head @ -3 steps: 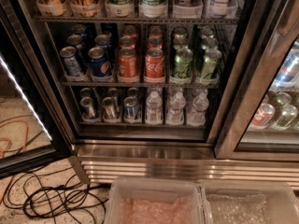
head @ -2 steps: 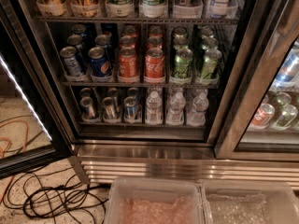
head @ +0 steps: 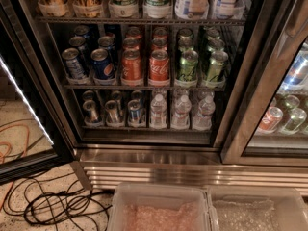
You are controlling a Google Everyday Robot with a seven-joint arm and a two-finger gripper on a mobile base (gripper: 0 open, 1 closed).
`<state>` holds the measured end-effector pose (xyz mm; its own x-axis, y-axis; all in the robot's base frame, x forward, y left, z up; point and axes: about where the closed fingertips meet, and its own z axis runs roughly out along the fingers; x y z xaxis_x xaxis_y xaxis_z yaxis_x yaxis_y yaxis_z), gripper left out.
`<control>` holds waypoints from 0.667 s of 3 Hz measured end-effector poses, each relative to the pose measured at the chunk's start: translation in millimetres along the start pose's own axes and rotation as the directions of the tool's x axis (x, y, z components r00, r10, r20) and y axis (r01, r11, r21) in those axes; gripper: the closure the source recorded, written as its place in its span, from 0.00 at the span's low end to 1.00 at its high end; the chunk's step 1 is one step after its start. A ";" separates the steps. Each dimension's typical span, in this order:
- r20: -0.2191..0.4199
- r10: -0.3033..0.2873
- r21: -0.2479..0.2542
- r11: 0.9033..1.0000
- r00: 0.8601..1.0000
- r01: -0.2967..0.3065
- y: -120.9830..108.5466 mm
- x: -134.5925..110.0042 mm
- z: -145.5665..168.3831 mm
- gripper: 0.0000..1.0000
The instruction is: Pick blue plastic bottle from top shelf of fridge
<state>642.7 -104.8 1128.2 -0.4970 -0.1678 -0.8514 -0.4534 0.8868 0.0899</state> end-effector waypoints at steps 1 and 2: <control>-0.153 0.049 -0.076 0.995 0.987 -0.061 36.8 53.6 -20.3 1.00; -0.228 0.064 -0.125 0.988 0.972 -0.094 54.3 82.7 -23.0 1.00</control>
Offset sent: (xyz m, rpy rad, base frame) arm -0.1630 0.0565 -0.1088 0.0978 0.5361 0.2397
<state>559.8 -80.4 1074.5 -0.6803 -0.2043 -0.7039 -0.4933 0.8379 0.2336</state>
